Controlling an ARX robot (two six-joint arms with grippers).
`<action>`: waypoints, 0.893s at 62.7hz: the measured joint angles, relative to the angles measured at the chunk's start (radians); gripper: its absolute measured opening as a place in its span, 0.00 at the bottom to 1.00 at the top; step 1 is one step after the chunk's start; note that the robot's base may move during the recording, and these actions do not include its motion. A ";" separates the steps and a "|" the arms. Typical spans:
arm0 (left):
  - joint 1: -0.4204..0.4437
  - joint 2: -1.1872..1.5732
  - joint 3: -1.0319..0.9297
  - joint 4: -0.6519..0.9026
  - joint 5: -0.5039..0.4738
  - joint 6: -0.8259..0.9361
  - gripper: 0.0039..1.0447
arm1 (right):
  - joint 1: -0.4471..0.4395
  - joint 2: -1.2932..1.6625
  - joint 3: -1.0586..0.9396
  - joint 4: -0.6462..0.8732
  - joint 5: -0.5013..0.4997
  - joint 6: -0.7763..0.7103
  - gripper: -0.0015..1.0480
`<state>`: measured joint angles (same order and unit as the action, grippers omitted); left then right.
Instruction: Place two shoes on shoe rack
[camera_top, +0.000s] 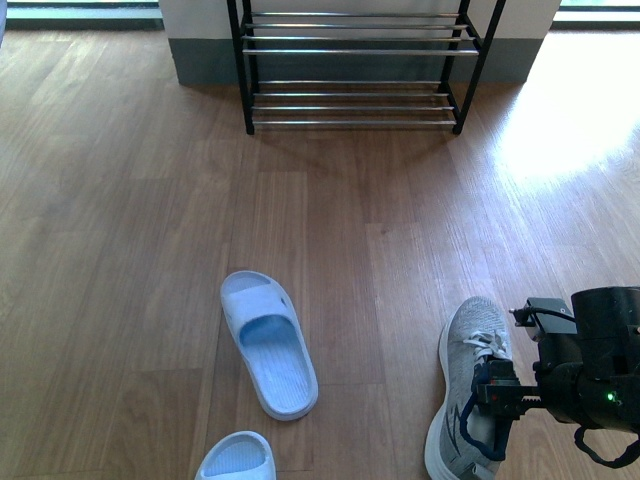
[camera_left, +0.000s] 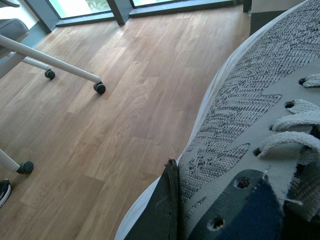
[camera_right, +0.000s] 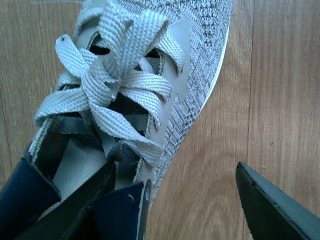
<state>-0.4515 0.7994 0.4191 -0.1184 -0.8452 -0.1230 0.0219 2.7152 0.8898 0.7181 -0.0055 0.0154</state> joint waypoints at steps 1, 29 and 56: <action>0.000 0.000 0.000 0.000 0.000 0.000 0.01 | 0.001 0.001 0.001 0.000 0.000 0.002 0.62; 0.000 0.000 0.000 0.000 0.000 0.000 0.01 | 0.030 0.026 0.027 -0.019 -0.005 0.084 0.01; 0.000 0.000 0.000 0.000 0.000 0.000 0.01 | -0.007 -0.407 -0.204 -0.023 0.014 -0.377 0.01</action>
<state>-0.4515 0.7994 0.4191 -0.1184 -0.8452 -0.1230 0.0147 2.3077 0.6861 0.6952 0.0090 -0.3614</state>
